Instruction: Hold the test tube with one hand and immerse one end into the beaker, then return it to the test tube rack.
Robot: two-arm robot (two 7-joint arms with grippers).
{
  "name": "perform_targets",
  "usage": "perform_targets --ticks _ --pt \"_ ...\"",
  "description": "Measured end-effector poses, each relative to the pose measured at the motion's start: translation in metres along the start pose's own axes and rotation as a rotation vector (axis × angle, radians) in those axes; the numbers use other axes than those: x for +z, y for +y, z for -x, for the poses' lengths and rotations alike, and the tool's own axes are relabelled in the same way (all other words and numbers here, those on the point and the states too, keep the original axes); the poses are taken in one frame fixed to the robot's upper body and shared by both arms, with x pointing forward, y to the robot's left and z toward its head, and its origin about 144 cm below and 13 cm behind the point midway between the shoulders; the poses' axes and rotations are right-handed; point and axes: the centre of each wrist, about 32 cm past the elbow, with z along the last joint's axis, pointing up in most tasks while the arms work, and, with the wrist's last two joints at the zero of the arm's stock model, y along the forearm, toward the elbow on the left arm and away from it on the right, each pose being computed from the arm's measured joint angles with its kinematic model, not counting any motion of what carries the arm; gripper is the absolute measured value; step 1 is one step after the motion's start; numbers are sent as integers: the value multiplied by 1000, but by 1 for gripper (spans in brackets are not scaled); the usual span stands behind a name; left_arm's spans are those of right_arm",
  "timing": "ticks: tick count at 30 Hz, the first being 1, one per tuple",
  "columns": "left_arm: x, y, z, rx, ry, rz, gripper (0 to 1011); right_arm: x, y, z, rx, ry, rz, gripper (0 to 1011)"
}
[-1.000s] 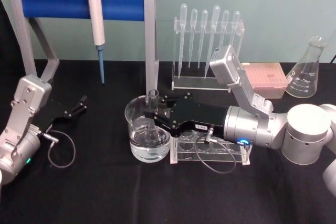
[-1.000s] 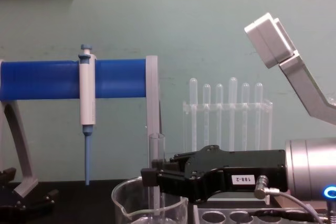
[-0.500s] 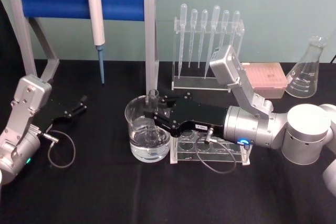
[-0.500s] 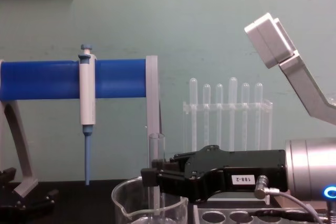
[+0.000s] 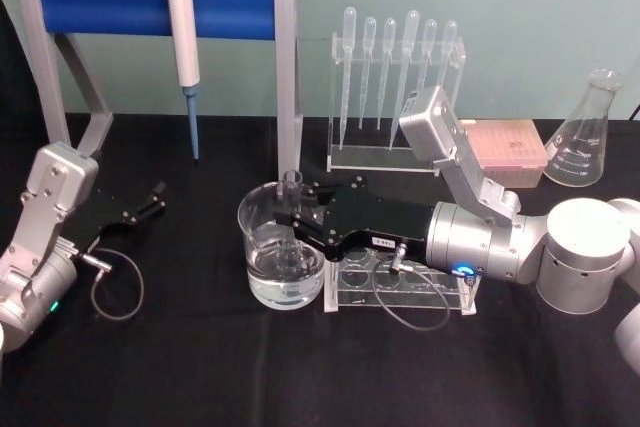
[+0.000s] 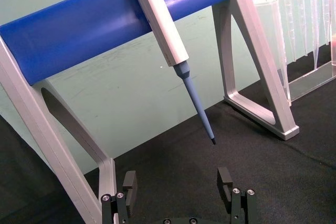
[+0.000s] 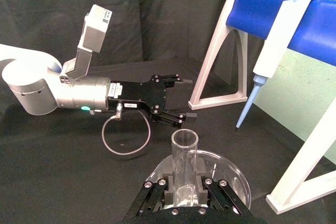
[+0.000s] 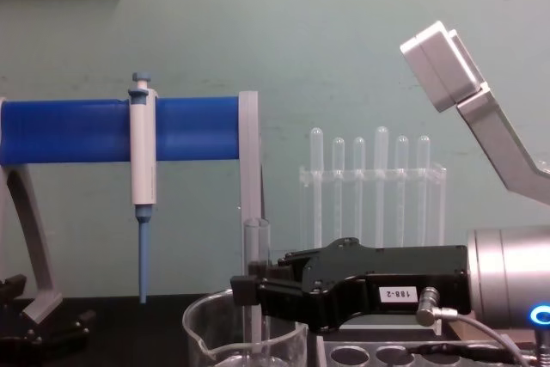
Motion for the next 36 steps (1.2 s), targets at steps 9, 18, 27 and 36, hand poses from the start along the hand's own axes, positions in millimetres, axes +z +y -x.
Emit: perform_targets --ticks 9,18,27,36 --pt "0 0 0 0 0 0 1000 0 0 0 0 0 0 234" --pt "0 0 0 0 0 0 1000 0 0 0 0 0 0 234" --pt "0 0 0 0 0 0 1000 0 0 0 0 0 0 234" --pt "0 0 0 0 0 0 1000 0 0 0 0 0 0 234"
